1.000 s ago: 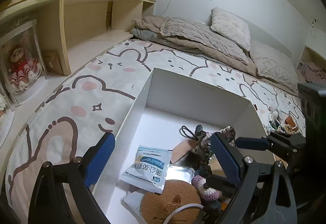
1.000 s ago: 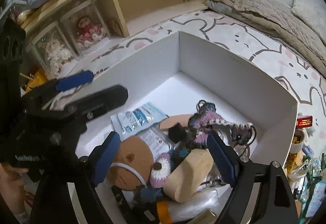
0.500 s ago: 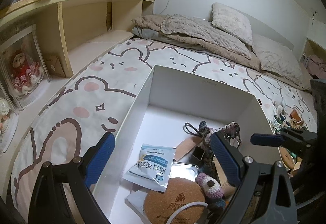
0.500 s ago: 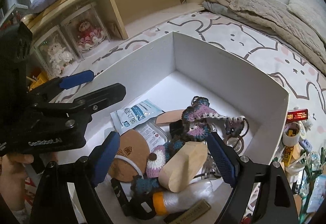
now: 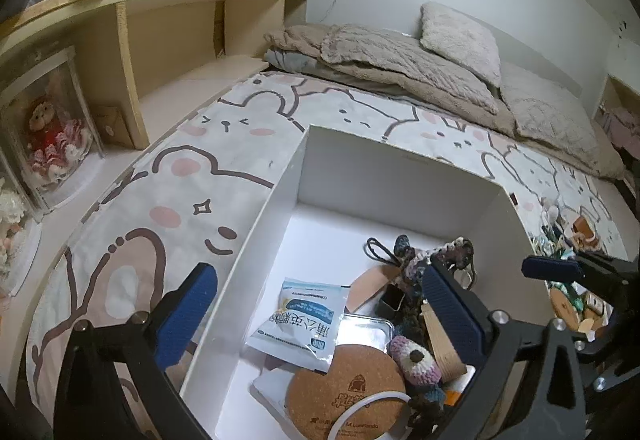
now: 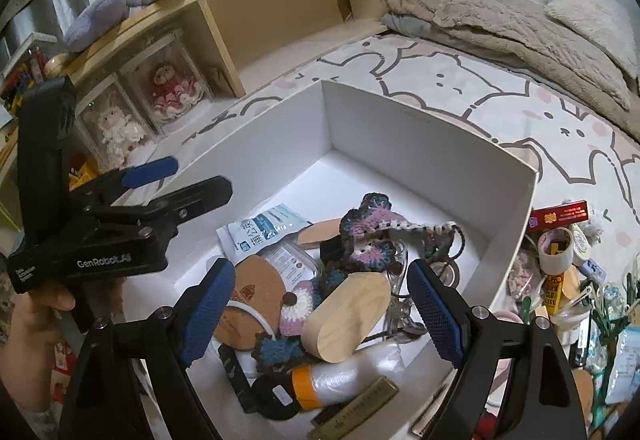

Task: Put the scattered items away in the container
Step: 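Open the left gripper to release the packet while the right gripper releases the pouch, then withdraw both open grippers from the box back over the scattered items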

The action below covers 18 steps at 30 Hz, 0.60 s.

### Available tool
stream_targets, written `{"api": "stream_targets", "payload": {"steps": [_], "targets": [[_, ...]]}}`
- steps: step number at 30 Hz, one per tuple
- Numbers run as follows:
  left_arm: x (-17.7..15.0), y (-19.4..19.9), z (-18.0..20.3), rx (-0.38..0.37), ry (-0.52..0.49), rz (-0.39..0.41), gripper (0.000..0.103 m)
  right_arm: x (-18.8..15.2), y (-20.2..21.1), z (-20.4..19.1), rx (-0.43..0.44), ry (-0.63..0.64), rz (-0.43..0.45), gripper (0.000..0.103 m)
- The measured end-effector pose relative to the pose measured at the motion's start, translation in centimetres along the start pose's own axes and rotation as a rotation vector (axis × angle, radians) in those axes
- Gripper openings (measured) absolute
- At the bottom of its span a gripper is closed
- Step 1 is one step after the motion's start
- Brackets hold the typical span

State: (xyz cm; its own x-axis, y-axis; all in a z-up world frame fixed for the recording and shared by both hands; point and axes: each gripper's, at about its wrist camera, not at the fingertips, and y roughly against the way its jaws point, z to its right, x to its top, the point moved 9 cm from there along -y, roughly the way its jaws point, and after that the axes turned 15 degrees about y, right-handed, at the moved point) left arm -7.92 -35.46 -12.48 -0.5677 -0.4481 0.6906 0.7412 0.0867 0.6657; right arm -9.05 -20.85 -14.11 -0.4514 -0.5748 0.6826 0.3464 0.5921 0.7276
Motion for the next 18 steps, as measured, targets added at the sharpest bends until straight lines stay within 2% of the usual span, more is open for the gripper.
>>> {"api": "stream_targets", "payload": {"steps": [6, 7, 9, 18], "targets": [[-0.8, 0.9, 0.7, 0.039, -0.048, -0.001, 0.103, -0.2, 1.2, 0.4, -0.023, 0.012, 0.015, 0.088], [-0.8, 1.2, 1.0, 0.046, -0.059, 0.005, 0.103, -0.3, 1.5, 0.5, -0.023, 0.014, 0.017, 0.09], [-0.9, 1.7, 1.4, 0.058, -0.077, 0.015, 0.103, -0.5, 1.9, 0.7, -0.038, 0.016, 0.017, 0.103], [-1.2, 4.4, 4.1, 0.056, -0.119, 0.032, 0.103, -0.6, 5.3, 1.8, -0.079, -0.011, 0.072, 0.103]]}}
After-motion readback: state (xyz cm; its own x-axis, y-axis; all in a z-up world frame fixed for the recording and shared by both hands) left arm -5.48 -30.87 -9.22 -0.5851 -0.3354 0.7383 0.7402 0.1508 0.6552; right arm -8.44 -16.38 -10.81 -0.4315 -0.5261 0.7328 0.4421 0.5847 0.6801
